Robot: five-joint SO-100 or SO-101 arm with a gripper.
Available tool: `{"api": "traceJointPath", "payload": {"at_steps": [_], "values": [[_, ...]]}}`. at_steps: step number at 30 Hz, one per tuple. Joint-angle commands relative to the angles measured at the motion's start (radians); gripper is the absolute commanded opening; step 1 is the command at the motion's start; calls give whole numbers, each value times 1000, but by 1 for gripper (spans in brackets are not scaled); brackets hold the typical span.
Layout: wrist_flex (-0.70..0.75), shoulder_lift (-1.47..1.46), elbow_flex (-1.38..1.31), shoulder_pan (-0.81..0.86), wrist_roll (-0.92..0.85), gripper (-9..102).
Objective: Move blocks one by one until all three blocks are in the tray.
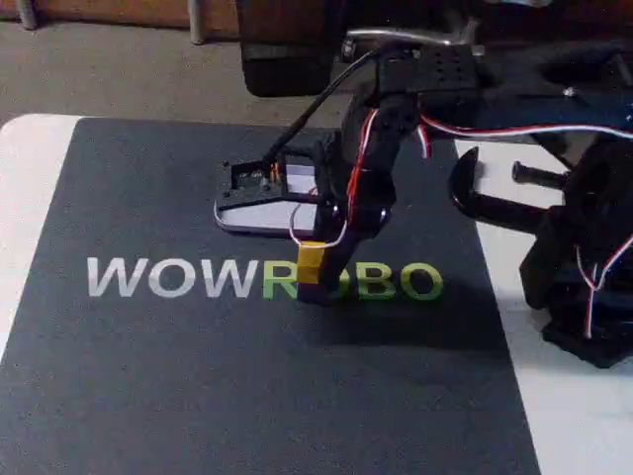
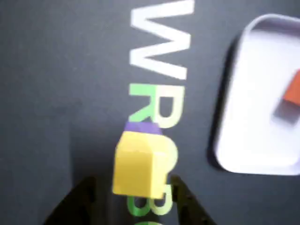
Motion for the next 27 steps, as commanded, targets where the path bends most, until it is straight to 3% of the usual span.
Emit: {"api": "traceJointPath", "payload": {"at_steps": [1,14,21,27], "values": [[-9,2,-8,3,5,17],[-46,-64,-21,-9,34,11],[-46,-91,-74,-26,106,-8],[-44,-87,-101,12,190,-8]]}}
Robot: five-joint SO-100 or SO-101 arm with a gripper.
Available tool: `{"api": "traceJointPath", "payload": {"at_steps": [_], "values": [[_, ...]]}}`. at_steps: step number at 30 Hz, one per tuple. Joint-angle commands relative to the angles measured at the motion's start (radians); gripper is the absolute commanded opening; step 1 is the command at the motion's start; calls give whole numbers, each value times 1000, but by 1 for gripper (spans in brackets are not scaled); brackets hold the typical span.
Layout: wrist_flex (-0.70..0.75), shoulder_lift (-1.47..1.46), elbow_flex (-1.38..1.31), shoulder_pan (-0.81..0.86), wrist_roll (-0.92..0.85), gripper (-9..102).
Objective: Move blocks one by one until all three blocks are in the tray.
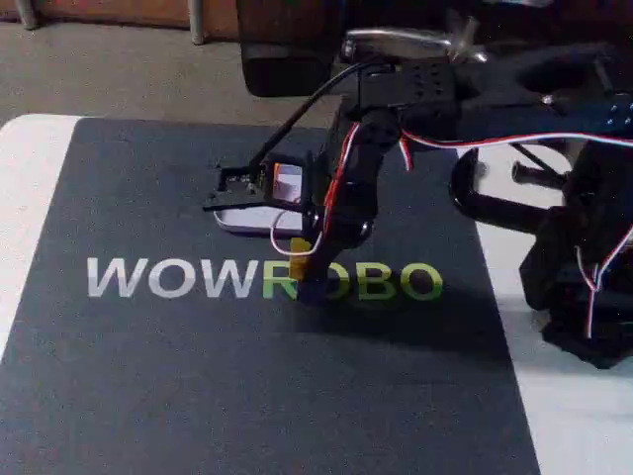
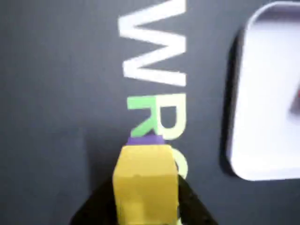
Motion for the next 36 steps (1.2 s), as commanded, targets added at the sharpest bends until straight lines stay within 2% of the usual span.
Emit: {"api": "traceJointPath", "payload": {"at_steps": [1,8,21,24,28,31,36], "values": [[-9,11,-64,37,66,-8],[-49,32,-146,123,229,-8],[-83,26,-184,262,166,-8],[-83,23,-186,265,149,0],[-84,18,-189,265,133,1],[-84,18,-189,264,132,10],[-80,14,-189,262,115,17]]}}
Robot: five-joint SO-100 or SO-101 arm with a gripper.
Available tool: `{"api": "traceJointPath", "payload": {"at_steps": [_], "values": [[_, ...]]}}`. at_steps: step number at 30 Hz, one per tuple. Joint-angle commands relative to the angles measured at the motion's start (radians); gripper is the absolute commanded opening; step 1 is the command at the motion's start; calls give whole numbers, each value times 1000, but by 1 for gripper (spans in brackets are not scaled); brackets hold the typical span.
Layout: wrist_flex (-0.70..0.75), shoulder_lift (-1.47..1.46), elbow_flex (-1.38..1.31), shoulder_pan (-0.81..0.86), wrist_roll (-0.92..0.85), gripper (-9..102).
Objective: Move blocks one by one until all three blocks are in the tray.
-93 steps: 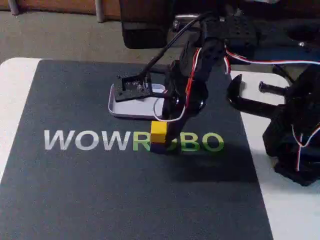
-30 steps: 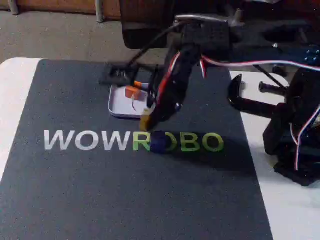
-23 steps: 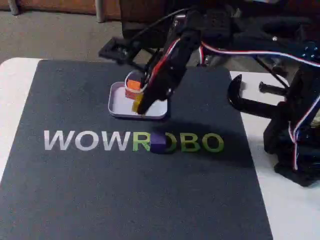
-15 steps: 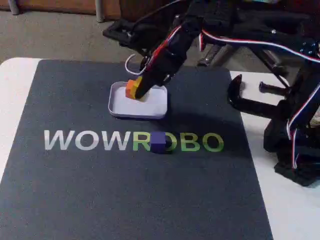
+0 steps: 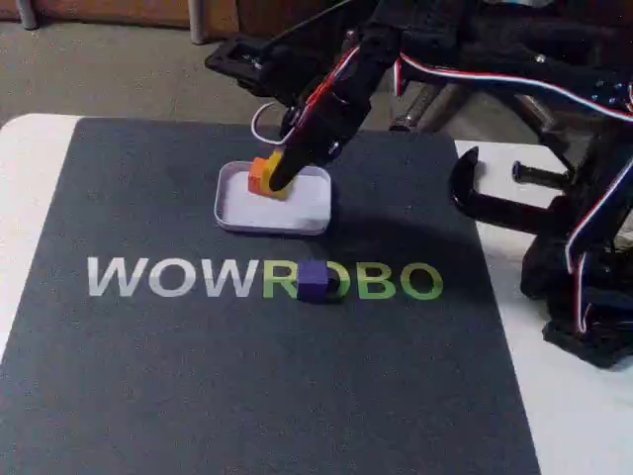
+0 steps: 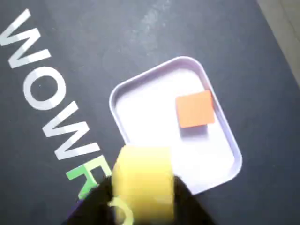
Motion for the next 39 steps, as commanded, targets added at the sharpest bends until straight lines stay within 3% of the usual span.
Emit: {"api": "traceJointPath", "payload": {"at_steps": [1,14,24,39], "values": [[-3,14,-52,-2,-26,18],[181,66,-55,-60,-351,19],[296,127,-38,-215,-279,19],[275,103,69,-301,-232,18]]}}
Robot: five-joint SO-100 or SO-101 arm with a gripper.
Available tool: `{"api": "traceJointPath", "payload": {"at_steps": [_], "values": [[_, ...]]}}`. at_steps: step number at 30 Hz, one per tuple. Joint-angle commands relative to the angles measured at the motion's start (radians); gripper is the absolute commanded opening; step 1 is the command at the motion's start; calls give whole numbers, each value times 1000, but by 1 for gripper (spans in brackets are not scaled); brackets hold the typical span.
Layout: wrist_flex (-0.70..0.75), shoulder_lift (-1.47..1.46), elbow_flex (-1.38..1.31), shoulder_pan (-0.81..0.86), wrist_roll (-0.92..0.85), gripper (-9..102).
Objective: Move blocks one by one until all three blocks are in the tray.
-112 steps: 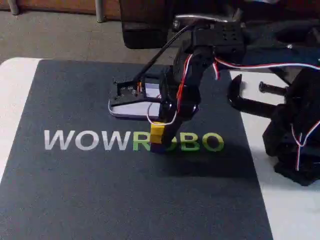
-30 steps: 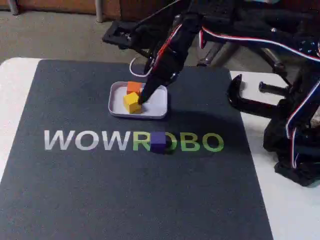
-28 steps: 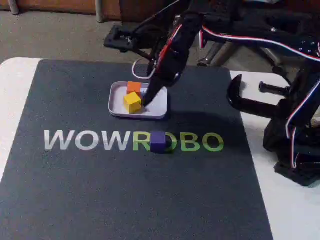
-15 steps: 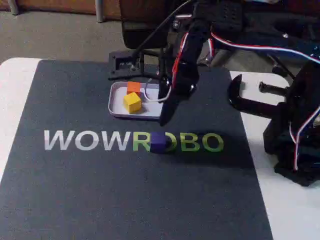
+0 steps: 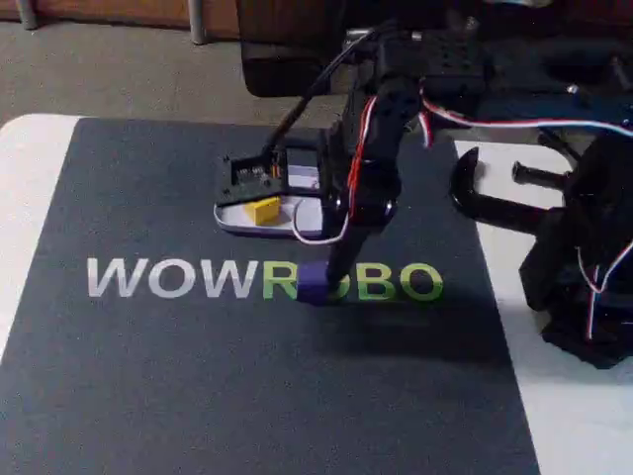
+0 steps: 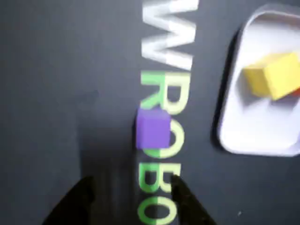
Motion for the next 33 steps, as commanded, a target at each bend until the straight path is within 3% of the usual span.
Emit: {"api": "traceJointPath", "payload": {"at_steps": [1,33], "values": [[-18,25,17,-17,5,18],[-152,-160,23,29,17,14]]}}
